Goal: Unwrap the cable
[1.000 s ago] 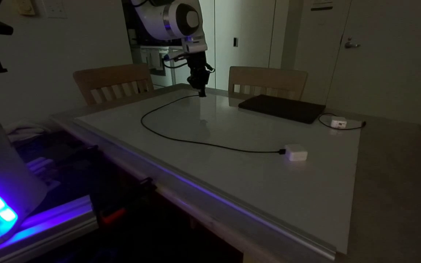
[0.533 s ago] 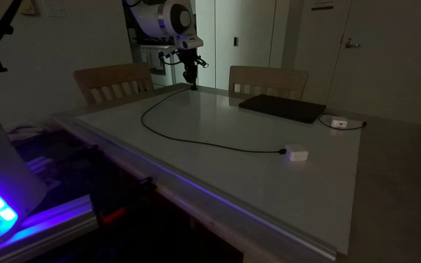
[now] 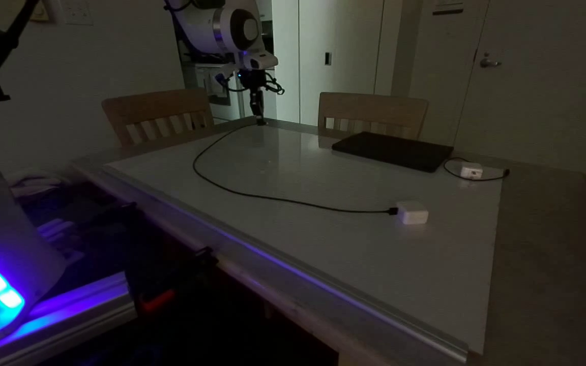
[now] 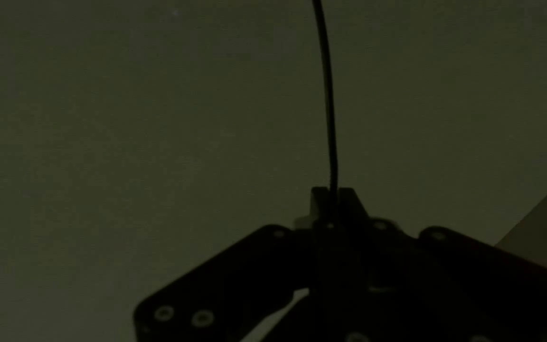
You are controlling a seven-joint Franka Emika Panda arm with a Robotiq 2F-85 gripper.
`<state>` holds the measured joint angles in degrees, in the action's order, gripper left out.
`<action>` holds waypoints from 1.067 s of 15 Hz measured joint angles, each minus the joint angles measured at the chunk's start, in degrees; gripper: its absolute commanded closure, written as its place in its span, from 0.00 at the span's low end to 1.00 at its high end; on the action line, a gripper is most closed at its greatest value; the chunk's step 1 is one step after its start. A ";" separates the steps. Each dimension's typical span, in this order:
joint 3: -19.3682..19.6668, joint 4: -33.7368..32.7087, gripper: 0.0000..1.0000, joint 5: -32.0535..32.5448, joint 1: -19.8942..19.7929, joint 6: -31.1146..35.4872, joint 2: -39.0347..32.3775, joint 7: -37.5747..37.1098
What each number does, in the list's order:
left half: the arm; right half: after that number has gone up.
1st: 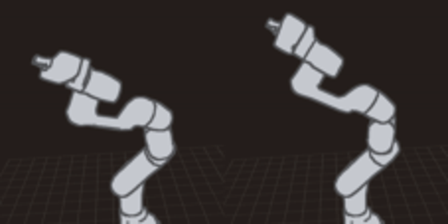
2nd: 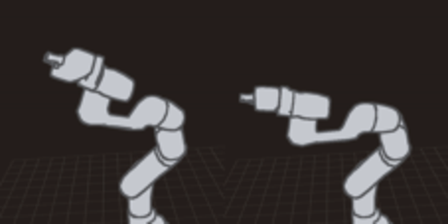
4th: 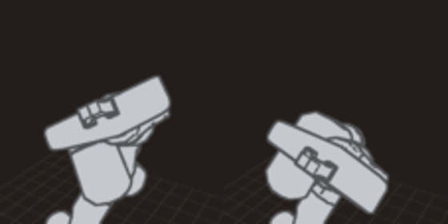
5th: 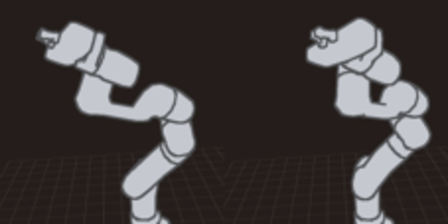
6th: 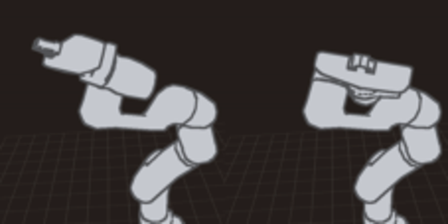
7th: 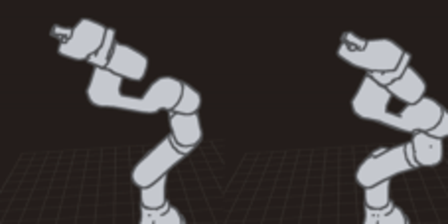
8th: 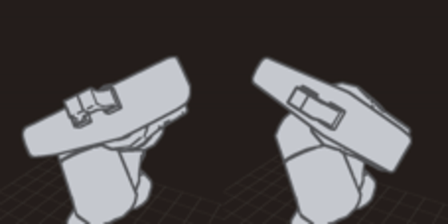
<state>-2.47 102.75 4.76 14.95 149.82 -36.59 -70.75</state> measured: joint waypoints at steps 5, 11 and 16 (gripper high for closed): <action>-3.94 0.06 0.93 -0.52 1.53 -0.23 -0.14 12.70; -3.90 0.07 0.98 -0.76 2.11 -0.30 -0.27 16.16; -4.06 -0.62 0.98 -0.67 3.76 -0.28 -0.35 26.91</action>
<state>-6.53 102.13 4.09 18.71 149.54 -36.94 -43.84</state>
